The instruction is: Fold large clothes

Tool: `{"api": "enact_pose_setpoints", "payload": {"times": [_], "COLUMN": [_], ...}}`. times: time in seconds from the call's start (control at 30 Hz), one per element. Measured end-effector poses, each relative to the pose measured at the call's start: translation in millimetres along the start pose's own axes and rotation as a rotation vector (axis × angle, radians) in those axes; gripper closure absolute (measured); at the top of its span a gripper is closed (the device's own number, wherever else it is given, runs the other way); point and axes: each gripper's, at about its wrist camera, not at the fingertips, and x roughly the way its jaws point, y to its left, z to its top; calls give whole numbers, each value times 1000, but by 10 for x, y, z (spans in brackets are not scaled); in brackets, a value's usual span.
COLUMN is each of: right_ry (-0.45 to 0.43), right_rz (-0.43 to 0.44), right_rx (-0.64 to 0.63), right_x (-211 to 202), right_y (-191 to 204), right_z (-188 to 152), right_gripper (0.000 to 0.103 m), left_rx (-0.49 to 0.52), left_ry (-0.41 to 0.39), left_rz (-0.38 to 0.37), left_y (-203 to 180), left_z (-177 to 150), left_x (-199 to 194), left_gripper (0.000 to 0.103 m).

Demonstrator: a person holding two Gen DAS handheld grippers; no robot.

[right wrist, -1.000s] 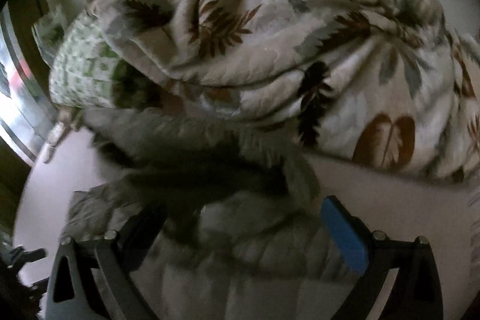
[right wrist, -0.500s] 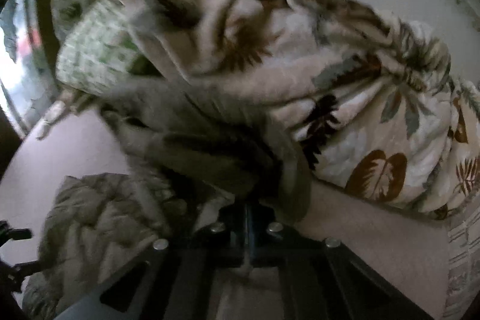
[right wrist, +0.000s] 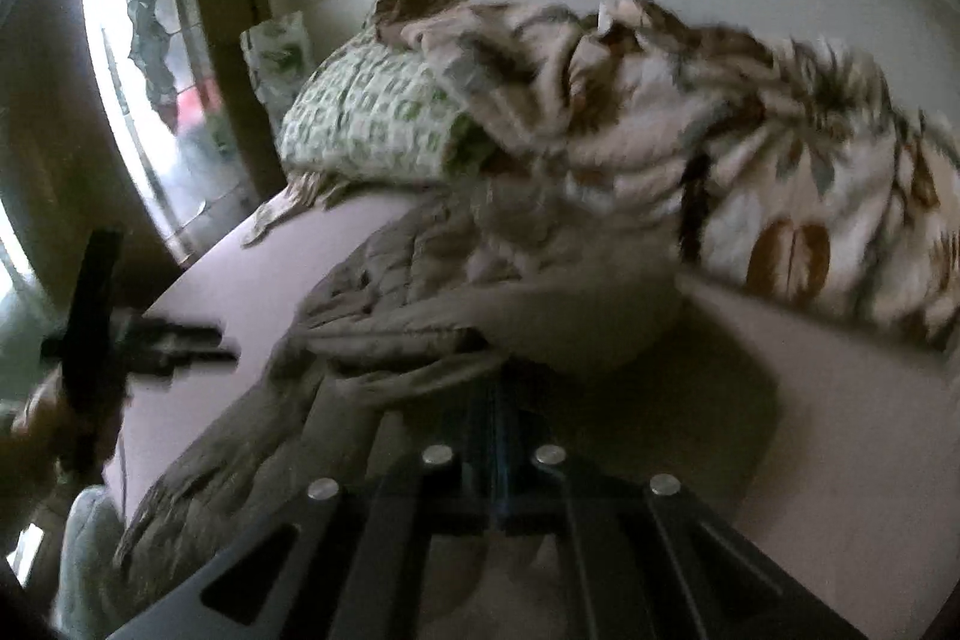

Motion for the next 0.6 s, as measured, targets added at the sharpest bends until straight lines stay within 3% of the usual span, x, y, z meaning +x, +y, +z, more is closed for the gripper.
{"api": "enact_pose_setpoints", "payload": {"times": [0.07, 0.2, 0.47, 0.6], "right_ry": [68, 151, 175, 231], "right_rz": [-24, -55, -172, -161], "right_rx": [13, 108, 171, 206], "right_x": [133, 456, 713, 967], "right_y": [-8, -207, -375, -453], "right_z": [-306, -608, -549, -692], "right_gripper": [102, 102, 100, 99], "left_rx": [-9, 6, 9, 78], "left_ry": [-10, -11, 78, 121], "left_rz": [-2, 35, 73, 135], "left_y": [-50, -200, -356, -414], "left_z": [51, 218, 286, 130], "left_x": [61, 308, 790, 1004], "left_gripper": [27, 27, 27, 27]}}
